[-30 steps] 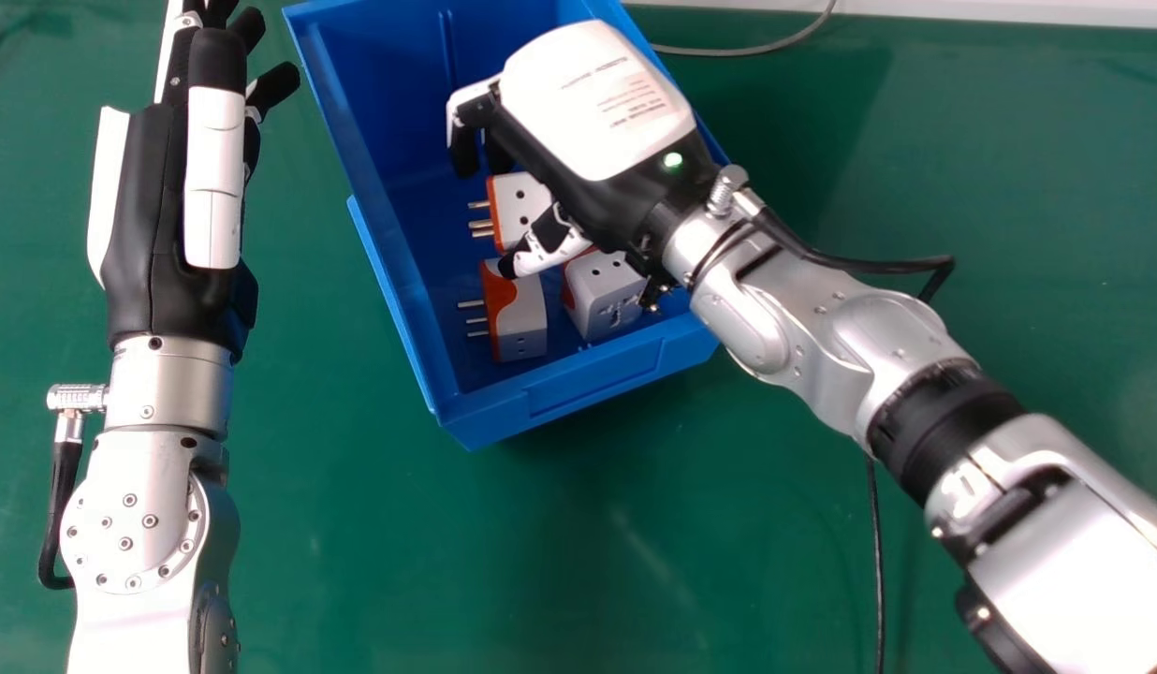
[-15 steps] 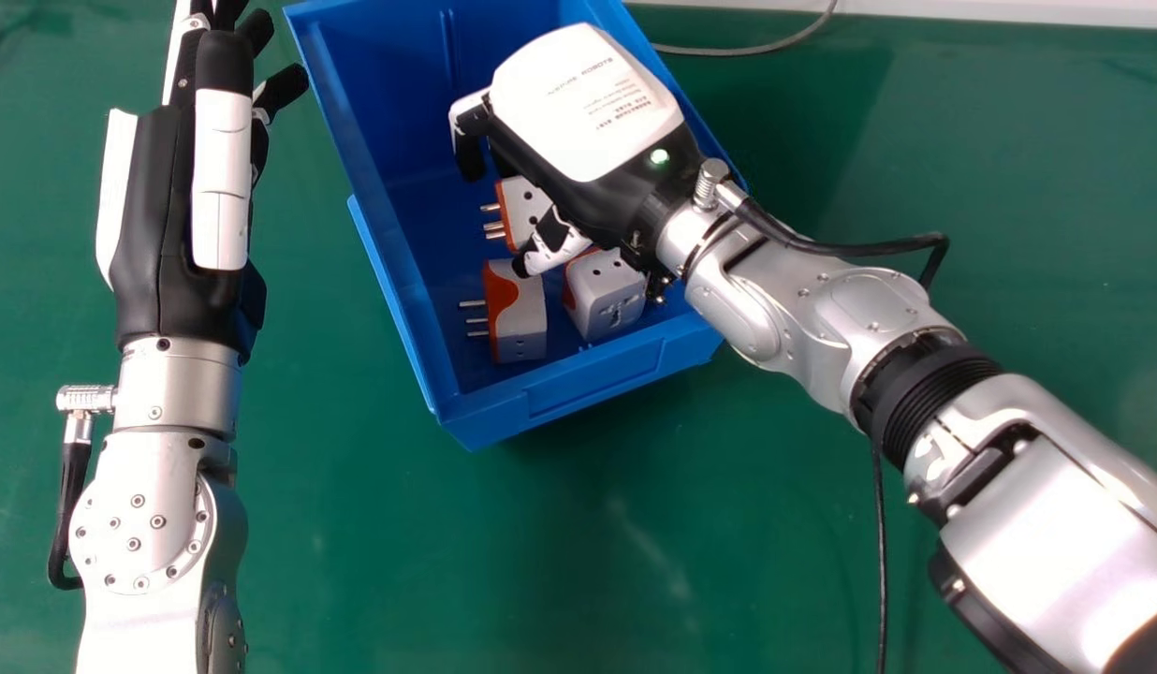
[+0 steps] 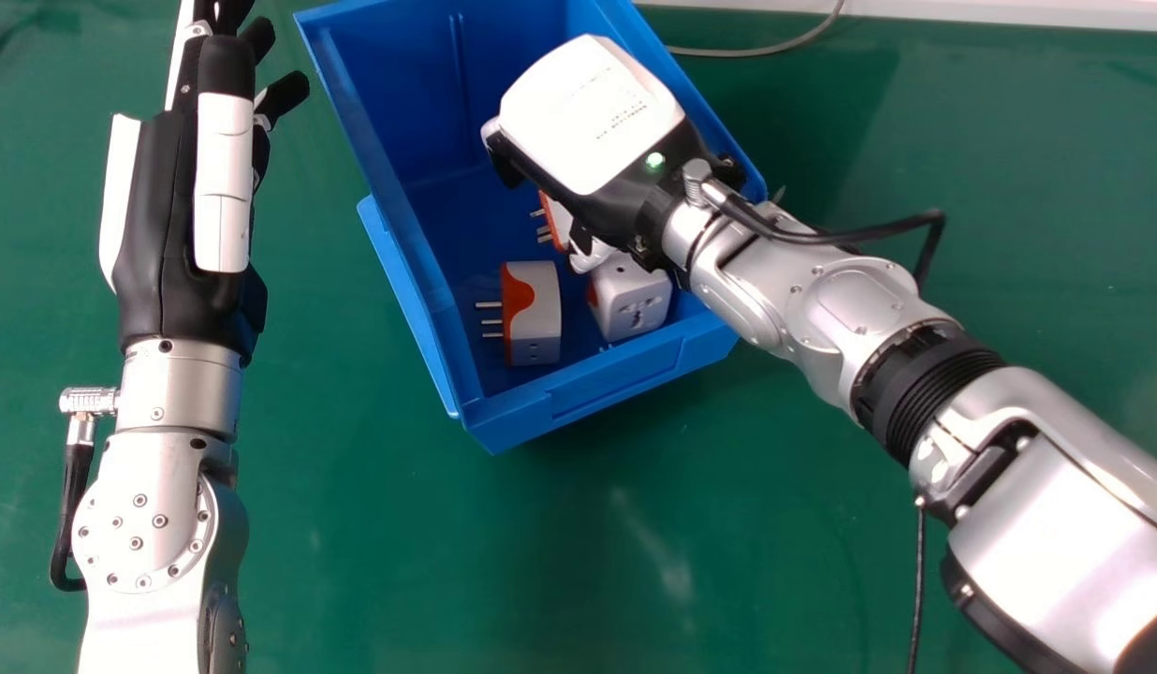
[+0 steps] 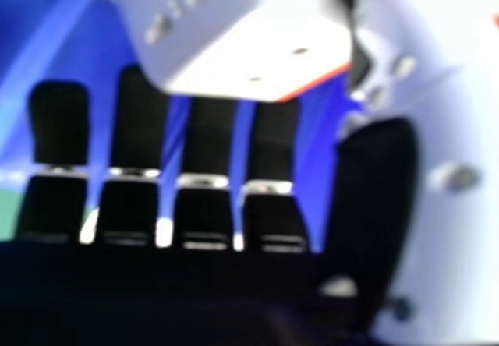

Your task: Pick all objects and put in blue box

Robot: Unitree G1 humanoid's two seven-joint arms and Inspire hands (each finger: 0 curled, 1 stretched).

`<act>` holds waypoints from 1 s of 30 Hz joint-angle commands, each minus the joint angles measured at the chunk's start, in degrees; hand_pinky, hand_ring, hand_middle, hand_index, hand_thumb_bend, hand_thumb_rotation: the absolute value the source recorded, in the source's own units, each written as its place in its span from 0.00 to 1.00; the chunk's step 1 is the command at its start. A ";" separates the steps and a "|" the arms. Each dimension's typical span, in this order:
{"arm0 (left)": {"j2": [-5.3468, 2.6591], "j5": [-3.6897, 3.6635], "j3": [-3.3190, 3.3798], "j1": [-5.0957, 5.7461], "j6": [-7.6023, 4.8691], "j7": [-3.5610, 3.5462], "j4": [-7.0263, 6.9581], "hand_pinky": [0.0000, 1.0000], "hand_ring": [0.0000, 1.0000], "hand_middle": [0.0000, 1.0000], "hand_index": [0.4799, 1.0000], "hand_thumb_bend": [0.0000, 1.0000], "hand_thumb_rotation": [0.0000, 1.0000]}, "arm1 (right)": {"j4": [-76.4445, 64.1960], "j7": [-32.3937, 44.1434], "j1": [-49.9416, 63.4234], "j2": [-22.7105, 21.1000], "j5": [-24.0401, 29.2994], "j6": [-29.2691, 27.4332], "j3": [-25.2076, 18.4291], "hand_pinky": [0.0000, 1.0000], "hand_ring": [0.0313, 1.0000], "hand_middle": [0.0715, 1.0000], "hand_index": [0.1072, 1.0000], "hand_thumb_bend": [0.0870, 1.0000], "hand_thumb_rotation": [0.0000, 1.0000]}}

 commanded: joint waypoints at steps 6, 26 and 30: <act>0.22 0.41 -0.13 -0.98 -1.69 0.03 -0.23 0.89 0.97 0.99 0.96 0.88 0.99 | -6.01 3.98 -0.11 -2.37 -1.33 3.95 1.06 0.72 0.77 0.81 0.81 0.82 0.36; 0.00 -0.09 -0.76 -0.41 -1.02 -0.20 -1.10 0.90 0.97 0.99 0.96 0.86 1.00 | -40.07 2.64 18.42 -15.21 12.31 -2.99 -18.05 0.96 0.97 0.97 0.97 0.98 0.66; -0.03 -0.34 -0.86 -0.32 -0.67 -0.41 -1.16 0.91 0.97 0.99 0.96 0.86 1.00 | -44.48 2.60 23.34 -16.48 16.07 -5.62 -22.36 0.98 0.98 0.98 0.98 0.99 0.72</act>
